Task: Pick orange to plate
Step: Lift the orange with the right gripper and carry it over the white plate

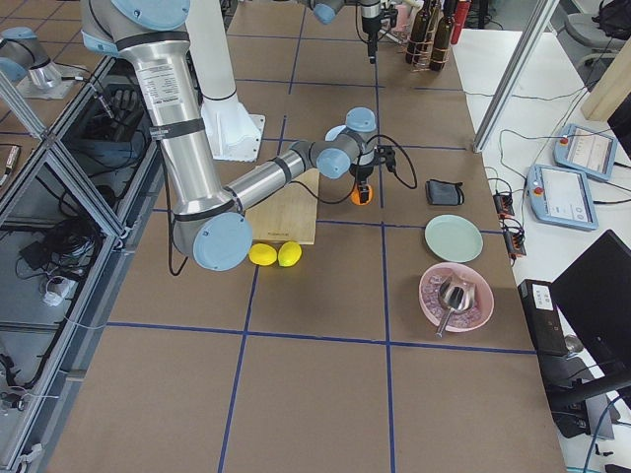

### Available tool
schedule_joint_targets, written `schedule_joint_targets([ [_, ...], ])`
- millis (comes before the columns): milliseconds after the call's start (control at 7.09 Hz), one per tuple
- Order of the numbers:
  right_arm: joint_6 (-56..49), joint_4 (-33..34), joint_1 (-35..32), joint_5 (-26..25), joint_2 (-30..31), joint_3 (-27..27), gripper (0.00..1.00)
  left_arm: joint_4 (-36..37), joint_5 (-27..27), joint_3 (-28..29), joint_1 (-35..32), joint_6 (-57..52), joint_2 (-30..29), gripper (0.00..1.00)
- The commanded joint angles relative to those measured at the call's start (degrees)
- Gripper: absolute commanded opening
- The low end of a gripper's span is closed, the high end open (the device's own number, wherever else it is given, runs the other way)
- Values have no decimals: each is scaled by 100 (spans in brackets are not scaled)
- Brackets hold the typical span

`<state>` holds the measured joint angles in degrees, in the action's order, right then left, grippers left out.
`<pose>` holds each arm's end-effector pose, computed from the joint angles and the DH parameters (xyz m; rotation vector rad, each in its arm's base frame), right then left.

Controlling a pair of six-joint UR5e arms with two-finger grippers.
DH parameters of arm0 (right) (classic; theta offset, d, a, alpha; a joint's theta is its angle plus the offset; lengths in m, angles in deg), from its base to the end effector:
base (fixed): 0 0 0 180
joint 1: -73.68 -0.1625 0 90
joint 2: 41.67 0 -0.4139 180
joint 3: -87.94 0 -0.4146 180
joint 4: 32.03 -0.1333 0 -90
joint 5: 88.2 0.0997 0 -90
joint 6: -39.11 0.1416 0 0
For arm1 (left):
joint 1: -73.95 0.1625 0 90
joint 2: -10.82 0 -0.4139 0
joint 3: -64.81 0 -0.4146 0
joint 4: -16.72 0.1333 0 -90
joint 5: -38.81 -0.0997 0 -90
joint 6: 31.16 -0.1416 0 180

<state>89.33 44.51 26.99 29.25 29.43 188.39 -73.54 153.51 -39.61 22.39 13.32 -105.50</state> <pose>-0.3991 -0.5225 0.3753 0.1691 -0.8453 -0.0659 0.3506 -0.5609 0.2946 0.2545 0.7747 0.0547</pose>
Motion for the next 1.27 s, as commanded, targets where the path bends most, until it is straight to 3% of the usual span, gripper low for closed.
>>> schedule_joint_targets([
  [0, 610, 500, 316, -11, -857, 10, 0, 79, 17, -34, -195, -798, 240, 100],
  [706, 1306, 511, 1398, -1081, -2406, -1517, 0, 35, 501, -96, -977, -2249, 1024, 100],
  [1129, 1315, 520, 1628, -1101, -2714, -1860, 0, 27, 659, -96, -1153, -2610, 1174, 100],
])
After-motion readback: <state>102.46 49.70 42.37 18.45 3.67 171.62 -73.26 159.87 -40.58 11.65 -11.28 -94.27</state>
